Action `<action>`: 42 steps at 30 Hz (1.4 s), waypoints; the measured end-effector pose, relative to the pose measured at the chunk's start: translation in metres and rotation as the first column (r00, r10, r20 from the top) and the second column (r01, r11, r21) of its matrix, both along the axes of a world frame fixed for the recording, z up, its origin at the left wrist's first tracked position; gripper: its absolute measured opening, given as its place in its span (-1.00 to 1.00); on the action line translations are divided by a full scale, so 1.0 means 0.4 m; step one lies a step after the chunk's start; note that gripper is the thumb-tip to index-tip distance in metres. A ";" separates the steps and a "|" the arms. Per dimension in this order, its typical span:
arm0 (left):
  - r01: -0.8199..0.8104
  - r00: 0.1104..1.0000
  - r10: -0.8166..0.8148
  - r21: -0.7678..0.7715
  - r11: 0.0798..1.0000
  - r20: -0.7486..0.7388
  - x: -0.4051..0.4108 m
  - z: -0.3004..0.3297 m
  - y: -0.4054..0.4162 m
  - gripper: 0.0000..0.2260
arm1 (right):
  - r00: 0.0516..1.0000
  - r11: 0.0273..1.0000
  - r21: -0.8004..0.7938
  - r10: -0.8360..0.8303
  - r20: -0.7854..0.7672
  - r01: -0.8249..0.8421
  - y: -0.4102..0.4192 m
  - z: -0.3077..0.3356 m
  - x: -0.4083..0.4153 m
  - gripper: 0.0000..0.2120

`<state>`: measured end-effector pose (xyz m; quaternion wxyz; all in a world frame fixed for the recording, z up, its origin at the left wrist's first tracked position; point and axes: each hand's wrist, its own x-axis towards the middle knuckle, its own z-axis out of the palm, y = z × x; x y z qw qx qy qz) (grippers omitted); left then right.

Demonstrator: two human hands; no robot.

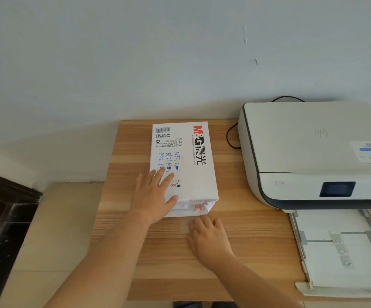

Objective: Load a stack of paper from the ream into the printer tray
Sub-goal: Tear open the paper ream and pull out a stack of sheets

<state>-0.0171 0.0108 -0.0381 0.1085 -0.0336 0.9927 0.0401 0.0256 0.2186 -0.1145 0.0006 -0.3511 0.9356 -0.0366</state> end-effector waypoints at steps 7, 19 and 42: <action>0.012 1.000 -0.012 0.019 1.000 -0.015 -0.006 -0.006 0.010 -0.41 | 0.992 0.990 -0.092 -0.103 0.071 0.109 0.051 0.052 -0.002 -0.62; -0.006 1.000 0.007 0.056 0.998 -0.012 0.015 -0.005 0.000 -0.41 | 0.897 0.908 -0.028 -0.408 0.168 0.418 0.017 0.071 -0.195 -0.20; 0.058 0.998 -0.059 0.081 0.995 0.013 0.009 -0.020 0.006 -0.38 | 0.763 0.800 0.020 -0.579 0.286 0.600 0.091 0.065 -0.144 -0.37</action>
